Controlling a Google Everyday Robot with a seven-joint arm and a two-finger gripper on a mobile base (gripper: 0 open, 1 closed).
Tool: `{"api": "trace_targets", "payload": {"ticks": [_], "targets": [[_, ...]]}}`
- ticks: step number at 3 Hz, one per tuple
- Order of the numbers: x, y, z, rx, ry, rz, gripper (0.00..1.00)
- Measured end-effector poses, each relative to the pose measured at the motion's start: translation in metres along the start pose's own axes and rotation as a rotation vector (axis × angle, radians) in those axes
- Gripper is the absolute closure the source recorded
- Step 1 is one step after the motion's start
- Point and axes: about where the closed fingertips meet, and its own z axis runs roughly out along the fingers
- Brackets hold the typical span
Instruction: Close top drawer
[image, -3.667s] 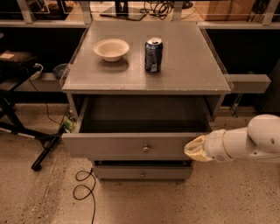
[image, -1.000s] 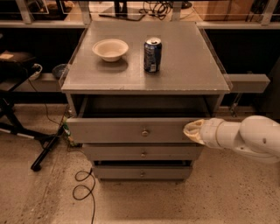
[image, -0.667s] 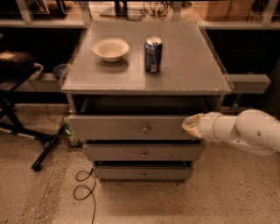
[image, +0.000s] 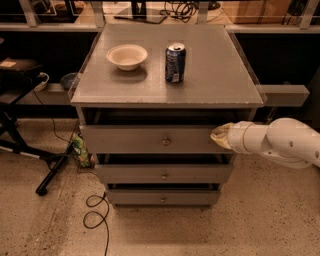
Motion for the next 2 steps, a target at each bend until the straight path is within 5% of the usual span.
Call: {"api": "trace_targets", "payload": {"ticks": [2], "targets": [[0.0000, 0.0000, 0.0000, 0.000, 0.000, 0.000, 0.81]]}}
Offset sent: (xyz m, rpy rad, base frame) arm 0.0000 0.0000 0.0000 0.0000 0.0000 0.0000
